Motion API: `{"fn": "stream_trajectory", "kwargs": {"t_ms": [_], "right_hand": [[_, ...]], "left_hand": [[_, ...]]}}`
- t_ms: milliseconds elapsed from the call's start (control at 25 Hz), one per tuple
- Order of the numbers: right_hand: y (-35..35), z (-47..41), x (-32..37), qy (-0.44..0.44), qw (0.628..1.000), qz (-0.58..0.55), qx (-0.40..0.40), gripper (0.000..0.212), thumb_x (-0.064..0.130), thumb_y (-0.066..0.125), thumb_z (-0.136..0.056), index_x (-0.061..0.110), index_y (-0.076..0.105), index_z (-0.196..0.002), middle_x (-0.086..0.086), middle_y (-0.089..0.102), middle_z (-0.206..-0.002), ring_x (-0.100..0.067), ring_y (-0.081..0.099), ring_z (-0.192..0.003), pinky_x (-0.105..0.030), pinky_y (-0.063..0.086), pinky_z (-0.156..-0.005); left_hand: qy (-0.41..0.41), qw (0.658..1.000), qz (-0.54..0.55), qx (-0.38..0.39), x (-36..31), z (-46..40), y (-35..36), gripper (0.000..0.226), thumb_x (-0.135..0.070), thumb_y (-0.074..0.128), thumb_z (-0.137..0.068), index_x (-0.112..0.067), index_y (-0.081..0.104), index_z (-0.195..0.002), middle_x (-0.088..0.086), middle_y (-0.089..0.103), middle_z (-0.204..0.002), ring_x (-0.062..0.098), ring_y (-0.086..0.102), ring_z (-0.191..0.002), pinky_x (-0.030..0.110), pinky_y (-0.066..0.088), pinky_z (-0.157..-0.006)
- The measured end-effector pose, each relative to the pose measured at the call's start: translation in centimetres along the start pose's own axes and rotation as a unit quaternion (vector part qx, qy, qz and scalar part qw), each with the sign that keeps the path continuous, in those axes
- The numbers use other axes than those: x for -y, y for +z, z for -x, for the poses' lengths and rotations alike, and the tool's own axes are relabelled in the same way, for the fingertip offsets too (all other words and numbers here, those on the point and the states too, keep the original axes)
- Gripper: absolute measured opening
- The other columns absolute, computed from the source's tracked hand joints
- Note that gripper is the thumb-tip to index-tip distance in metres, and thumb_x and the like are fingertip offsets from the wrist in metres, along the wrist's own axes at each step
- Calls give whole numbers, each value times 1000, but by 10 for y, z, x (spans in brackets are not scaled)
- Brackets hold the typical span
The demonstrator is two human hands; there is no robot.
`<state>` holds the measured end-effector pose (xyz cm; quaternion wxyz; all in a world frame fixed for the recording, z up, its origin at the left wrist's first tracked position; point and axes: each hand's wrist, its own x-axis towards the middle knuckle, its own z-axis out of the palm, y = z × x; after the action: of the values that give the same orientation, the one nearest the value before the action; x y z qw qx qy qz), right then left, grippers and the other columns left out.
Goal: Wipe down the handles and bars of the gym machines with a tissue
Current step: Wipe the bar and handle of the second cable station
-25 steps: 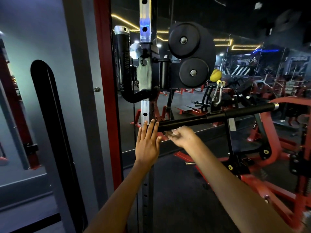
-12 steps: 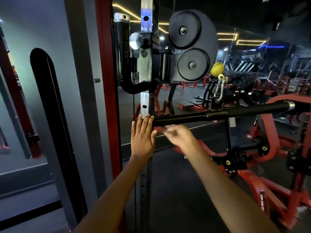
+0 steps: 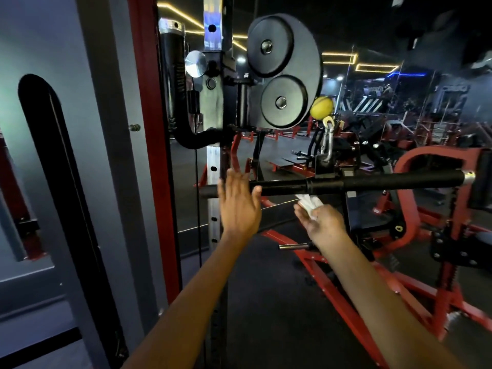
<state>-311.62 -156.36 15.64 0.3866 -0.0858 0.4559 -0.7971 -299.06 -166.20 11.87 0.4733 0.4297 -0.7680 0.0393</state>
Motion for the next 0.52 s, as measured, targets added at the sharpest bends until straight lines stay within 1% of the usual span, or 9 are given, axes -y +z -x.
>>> {"fn": "stream_trajectory", "kwargs": {"t_ms": [80,120,160,200,280,320,360,440,520], "right_hand": [[-12,7,1,-169,985,21,-19,43,-10,23,-91,-1,52,-121,-18,61,-104,-20,60,-74,-24,55,-67],[-15,6,4,-304,951,53,-20,45,-12,24,-89,-4,52,-123,-19,61,-111,-21,61,-81,-22,54,-68],[-14,1,8,-451,883,132,-18,48,-13,26,-86,-5,51,-126,-20,58,-121,-24,60,-95,-22,52,-81],[-12,-6,12,-579,769,272,2,53,-12,27,-83,-3,50,-130,-17,53,-131,-25,54,-114,-23,45,-97],[-16,-34,9,-693,461,548,87,60,-7,29,-80,5,45,-137,-8,43,-143,-25,36,-135,-33,28,-112],[-24,-50,8,-704,355,606,107,60,-5,31,-81,7,43,-139,-8,42,-145,-24,33,-137,-37,26,-112],[-37,-60,10,-710,303,625,114,60,-6,32,-82,8,41,-140,-8,41,-145,-24,32,-137,-39,26,-113],[-67,-71,18,-728,302,609,89,59,-12,27,-85,8,35,-140,-11,43,-143,-23,33,-136,-39,26,-114],[-83,-65,20,-736,362,572,17,49,-8,23,-94,8,33,-140,-14,48,-138,-24,35,-134,-39,25,-114]], "left_hand": [[65,997,26,30,-31,-12,11,74,-50,3,-95,-10,46,-140,8,44,-148,24,20,-146,38,-6,-119],[76,997,23,24,-38,-17,17,70,-48,7,-96,-12,51,-136,7,50,-142,26,26,-144,40,-2,-119],[75,997,17,8,-40,-20,23,65,-45,11,-98,-12,56,-130,7,55,-136,29,31,-141,42,1,-119],[73,997,13,-12,-36,-23,28,60,-43,14,-99,-13,59,-124,7,57,-131,30,35,-138,43,4,-118],[86,995,14,-44,-20,-25,33,54,-39,17,-101,-13,61,-117,7,59,-126,30,39,-135,44,9,-118],[99,993,18,-54,-12,-27,33,54,-39,15,-102,-13,61,-116,7,59,-125,29,40,-133,44,12,-117],[114,991,22,-59,-5,-29,33,57,-39,13,-103,-13,62,-117,7,59,-125,29,40,-132,45,13,-117],[145,987,33,-57,3,-31,32,60,-40,10,-104,-13,62,-117,7,60,-123,28,42,-130,45,14,-117],[157,986,40,-46,3,-31,33,57,-39,13,-104,-12,62,-117,6,60,-122,28,45,-128,44,12,-117]]}}
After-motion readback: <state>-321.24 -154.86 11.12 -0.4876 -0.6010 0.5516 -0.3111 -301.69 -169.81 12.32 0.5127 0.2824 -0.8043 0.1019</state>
